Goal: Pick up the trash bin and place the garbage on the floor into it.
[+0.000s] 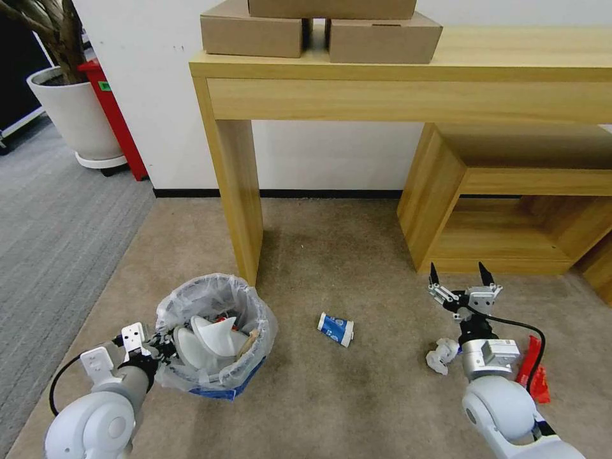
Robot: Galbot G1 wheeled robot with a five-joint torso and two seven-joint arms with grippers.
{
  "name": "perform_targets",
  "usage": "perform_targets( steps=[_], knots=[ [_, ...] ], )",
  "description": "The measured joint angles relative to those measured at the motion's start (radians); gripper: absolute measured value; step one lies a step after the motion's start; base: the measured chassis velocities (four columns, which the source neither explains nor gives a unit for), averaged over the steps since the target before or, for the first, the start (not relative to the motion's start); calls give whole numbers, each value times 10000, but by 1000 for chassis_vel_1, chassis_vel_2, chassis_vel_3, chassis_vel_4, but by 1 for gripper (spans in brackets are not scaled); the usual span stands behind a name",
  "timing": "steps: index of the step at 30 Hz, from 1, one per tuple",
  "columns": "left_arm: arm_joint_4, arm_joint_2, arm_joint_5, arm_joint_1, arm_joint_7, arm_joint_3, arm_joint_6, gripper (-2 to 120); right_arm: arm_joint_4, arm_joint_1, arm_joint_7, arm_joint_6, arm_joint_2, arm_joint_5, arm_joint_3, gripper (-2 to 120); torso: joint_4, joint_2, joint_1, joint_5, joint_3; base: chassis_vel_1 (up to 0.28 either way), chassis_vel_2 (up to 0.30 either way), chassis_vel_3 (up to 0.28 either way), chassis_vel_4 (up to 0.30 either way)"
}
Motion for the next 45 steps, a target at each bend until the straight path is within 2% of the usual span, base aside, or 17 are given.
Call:
perform_targets(
  steps=[3, 6, 7, 10, 16, 18, 19, 21, 24, 27, 28, 31, 32, 35, 36, 38, 45],
  knots=[
    [7, -61, 52, 13, 0, 13, 0, 0, 6, 155, -26, -365, -220, 593, -255, 100, 1, 0, 0, 0, 0, 0, 0, 0, 0],
    [16, -176, 95, 20, 2, 17, -2, 0, 4, 618, -38, -1575, -797, 1757, -1040, 100, 0, -1, 0, -2, 0, 0, 0, 0, 0],
    [16, -176, 95, 20, 2, 17, -2, 0, 4, 618, -38, -1575, -797, 1757, -1040, 100, 0, -1, 0, -2, 0, 0, 0, 0, 0],
    [68, -326, 161, -7, 13, 10, -32, 0, -113, 1539, 75, -3072, -1471, 2905, -2251, 100, 1, -1, 1, 0, 1, 0, 0, 0, 0],
    [92, -506, 248, -10, 28, 23, -56, 0, -352, 2444, 194, -4066, -1825, 3940, -3200, 100, 3, -2, 2, 3, 1, 0, 0, 0, 0],
    [157, -599, 318, 5, 50, 25, -95, 0, -406, 2946, 409, -5297, -1920, 4898, -3618, 100, 2, -2, 2, 3, 1, 0, 0, 0, 0],
    [157, -599, 318, 5, 50, 25, -95, 0, -406, 2946, 409, -5297, -1920, 4898, -3618, 100, 2, -2, 2, 3, 1, 0, 0, 0, 0],
    [214, -631, 411, 25, 81, 25, -143, 0, -425, 3403, 395, -6789, -2005, 5671, -3924, 100, -2, -1, 1, -3, 0, 0, 0, 0, 0],
    [215, -651, 425, 39, 102, 24, -149, 0, -515, 3687, 381, -7370, -1987, 5987, -4127, 100, -1, -2, 2, 0, 1, 0, 0, 0, 0],
    [219, -741, 478, 54, 122, -3, -193, 0, -1103, 4880, -139, -9042, -1811, 6496, -5106, 100, 1, -2, 1, 1, 1, 0, 0, 0, 0],
    [219, -741, 478, 54, 122, -3, -193, 0, -1103, 4880, -139, -9042, -1811, 6496, -5106, 100, 1, -2, 1, 1, 1, 0, 0, 0, 0],
    [217, -823, 524, 76, 128, -42, -235, 0, -1950, 6137, -650, -9237, -1609, 6156, -6267, 100, 2, -2, 2, -1, 1, 0, 0, 0, 0],
    [217, -823, 524, 76, 128, -42, -235, 0, -1950, 6137, -650, -9237, -1609, 6156, -6267, 100, 2, -2, 2, -1, 1, 0, 0, 0, 0],
    [227, -889, 587, 88, 134, -91, -269, 0, -2718, 7186, -1184, -9237, -1516, 5681, -7414, 100, 3, -1, 2, -1, 1, 0, 0, 0, 0],
    [227, -889, 587, 88, 134, -91, -269, 0, -2718, 7186, -1184, -9237, -1516, 5681, -7414, 100, 3, -1, 2, -1, 1, 0, 0, 0, 0],
    [274, -958, 656, 74, 140, -98, -297, 0, -3383, 7742, -1632, -9217, -1371, 5215, -8112, 100, 2, -2, 2, 0, 1, 0, 0, 0, 0],
    [368, -1201, 859, 54, 167, -113, -352, 0, -4673, 8623, -2295, -8655, -1023, 4487, -9657, 100, 0, -1, 2, -2, 1, 0, 0, 0, 0]
  ],
)
